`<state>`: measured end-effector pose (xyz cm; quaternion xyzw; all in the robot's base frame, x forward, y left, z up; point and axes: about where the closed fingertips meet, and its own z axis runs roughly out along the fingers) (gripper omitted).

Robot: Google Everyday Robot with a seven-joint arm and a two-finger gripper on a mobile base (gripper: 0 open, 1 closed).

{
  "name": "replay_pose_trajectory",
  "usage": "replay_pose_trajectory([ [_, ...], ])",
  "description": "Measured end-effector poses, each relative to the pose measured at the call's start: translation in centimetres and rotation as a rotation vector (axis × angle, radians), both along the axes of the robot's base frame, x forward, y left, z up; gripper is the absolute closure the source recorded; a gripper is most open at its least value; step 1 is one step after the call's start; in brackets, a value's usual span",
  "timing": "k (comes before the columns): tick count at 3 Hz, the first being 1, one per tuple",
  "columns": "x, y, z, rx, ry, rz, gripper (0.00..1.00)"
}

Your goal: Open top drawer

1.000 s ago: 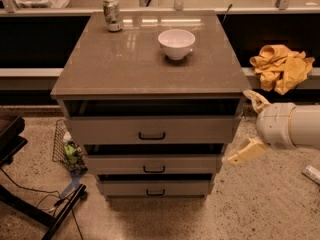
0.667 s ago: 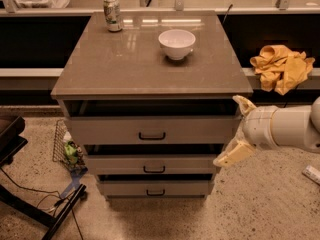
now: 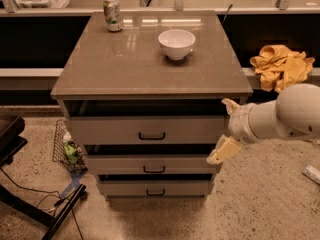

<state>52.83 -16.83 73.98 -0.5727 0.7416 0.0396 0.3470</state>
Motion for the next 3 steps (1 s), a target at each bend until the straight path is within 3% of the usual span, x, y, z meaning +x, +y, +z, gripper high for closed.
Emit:
replay_pose_trajectory([
  [1,0.0,0.2,-0.1,-0.008,0.002,0.001,0.00],
  [3,2.1,-0.3,-3.8,-0.033,0.068,-0.041,0.00],
])
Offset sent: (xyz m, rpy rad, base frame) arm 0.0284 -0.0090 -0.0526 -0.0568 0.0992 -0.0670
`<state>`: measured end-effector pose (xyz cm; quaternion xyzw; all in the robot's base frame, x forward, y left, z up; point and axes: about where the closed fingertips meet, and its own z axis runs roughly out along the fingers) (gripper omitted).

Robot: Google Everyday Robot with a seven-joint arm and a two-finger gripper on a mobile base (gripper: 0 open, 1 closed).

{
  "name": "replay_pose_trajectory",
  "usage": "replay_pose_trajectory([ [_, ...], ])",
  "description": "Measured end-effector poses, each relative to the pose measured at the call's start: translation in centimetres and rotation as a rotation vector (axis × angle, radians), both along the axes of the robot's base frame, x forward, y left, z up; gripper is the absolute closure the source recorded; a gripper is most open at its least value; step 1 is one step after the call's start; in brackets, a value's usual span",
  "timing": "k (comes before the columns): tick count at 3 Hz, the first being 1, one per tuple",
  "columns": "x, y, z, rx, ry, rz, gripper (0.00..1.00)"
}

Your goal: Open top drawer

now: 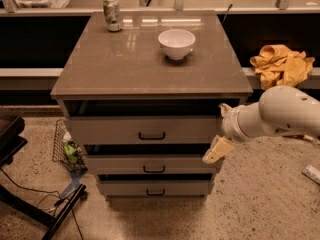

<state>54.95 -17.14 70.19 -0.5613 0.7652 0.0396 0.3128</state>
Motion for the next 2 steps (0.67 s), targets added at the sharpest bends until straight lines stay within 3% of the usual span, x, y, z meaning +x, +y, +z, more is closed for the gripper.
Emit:
replay_pose_trajectory([
  [2,2.3,0.0,-2.2,-0.003,0.031,-0.016,0.00],
])
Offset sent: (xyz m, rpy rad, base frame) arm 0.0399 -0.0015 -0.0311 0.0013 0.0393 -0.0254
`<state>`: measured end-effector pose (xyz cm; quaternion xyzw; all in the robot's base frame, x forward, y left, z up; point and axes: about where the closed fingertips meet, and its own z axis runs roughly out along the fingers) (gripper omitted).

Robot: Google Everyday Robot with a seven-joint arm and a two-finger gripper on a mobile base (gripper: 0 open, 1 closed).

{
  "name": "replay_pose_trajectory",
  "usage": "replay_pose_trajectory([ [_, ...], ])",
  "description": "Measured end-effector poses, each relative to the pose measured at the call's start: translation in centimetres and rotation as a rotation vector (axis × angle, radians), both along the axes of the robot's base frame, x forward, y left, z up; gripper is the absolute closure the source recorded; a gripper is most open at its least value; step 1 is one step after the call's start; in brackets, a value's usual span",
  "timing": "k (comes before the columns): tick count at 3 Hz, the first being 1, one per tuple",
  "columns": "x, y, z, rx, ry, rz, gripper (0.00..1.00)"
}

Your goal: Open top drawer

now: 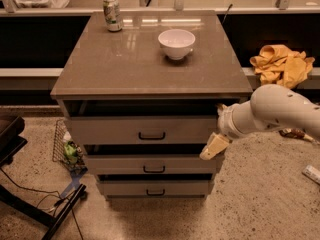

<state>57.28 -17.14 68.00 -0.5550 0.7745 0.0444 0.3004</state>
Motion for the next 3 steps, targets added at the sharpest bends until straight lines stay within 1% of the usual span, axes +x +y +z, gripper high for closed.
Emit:
replay_pose_trajectory([
  [1,1.3,0.3,-0.5,0.008,0.004,0.003,0.00],
  [2,1.9,0.8,-1.5,0.009,0.018,0.010,0.16],
  [3,0.8,0.3,-3.3,0.010,0.053,-0.005,0.39],
])
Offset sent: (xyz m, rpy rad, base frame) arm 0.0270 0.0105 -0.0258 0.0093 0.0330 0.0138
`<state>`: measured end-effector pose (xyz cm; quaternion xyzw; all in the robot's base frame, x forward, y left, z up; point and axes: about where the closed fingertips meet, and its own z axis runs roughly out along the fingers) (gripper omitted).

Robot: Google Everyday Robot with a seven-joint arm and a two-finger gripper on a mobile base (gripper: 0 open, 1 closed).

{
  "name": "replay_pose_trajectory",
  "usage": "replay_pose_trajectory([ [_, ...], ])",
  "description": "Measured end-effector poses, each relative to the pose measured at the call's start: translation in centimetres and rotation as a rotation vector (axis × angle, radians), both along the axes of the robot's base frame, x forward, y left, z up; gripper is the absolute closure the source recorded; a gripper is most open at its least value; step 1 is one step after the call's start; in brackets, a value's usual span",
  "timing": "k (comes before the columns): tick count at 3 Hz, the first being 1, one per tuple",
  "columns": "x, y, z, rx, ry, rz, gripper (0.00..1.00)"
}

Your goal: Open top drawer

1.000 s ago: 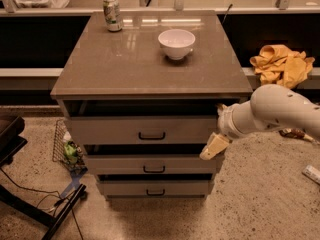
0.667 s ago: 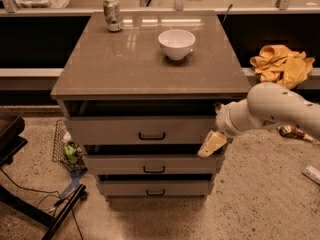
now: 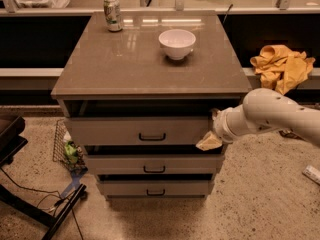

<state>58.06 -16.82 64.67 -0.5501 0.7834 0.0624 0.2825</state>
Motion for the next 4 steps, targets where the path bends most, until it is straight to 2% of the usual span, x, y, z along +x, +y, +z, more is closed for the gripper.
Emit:
replay_pose_trajectory([
  [2,-0.1,0.0,1.0,0.000,0.003,0.000,0.86],
  [3,-0.1,0.0,1.6,0.000,0.003,0.000,1.00],
  [4,-0.1,0.0,2.0,0.000,0.003,0.000,1.00],
])
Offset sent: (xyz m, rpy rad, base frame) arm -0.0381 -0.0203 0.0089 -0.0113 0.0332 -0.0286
